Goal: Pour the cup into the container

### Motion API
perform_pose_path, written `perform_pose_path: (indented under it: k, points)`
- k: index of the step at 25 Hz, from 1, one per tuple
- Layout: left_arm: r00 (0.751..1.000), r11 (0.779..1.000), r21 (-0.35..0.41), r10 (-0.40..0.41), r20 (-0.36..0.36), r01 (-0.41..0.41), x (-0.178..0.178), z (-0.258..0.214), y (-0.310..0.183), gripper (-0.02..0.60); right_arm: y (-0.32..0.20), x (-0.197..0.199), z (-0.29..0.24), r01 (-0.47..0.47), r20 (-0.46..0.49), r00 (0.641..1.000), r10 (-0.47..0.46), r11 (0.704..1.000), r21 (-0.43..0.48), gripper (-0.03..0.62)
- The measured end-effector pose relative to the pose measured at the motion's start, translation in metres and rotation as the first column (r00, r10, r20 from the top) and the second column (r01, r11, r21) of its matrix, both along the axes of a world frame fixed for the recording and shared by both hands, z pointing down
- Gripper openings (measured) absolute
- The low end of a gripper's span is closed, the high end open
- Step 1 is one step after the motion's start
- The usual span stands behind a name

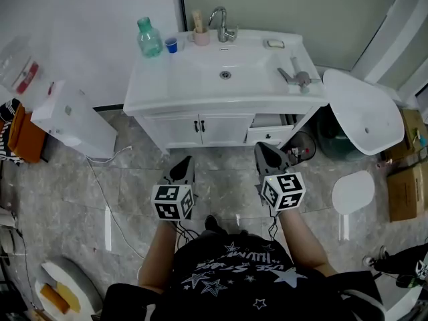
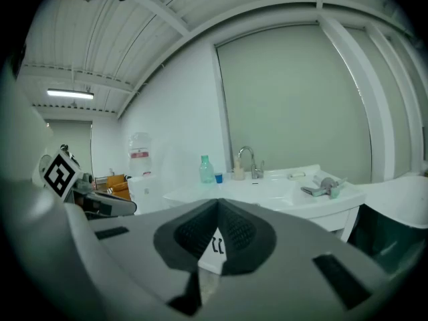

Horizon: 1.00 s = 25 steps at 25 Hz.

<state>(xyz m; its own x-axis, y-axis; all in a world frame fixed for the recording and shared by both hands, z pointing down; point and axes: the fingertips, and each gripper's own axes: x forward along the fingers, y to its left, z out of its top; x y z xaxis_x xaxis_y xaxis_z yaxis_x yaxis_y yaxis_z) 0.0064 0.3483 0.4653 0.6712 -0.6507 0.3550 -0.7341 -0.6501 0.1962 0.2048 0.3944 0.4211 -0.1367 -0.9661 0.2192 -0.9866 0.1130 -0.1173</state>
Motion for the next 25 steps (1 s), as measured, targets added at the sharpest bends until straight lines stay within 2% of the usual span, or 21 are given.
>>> perform_pose_path:
  k: [8, 14, 19, 25]
  points:
    - [0.999, 0.999, 0.017, 0.038, -0.022, -0.038, -0.025, 0.001, -0.036, 0.011, -0.026, -0.019, -0.001, -0.04, -0.004, 0.999, 0.04, 0.999, 0.008, 0.006]
    - [0.999, 1.0, 0.012, 0.019, -0.025, -0.019, -0.028, 0.008, -0.065, 0.011, -0.061, -0.021, 0.005, -0.021, -0.023, 1.0, 0.02, 1.0, -0.003, 0.006]
    - [0.999, 0.999, -0.004, -0.033, 0.005, 0.033, -0.03, 0.02, -0.101, 0.011, -0.116, -0.013, 0.021, 0.014, 0.017, 1.0, -0.014, 1.0, -0.008, 0.006]
    - [0.987, 0.987, 0.015, -0.158, 0.009, 0.158, -0.031, 0.012, -0.17, 0.011, -0.207, -0.003, 0.03, 0.115, 0.043, 0.993, -0.114, 0.993, -0.017, 0.006]
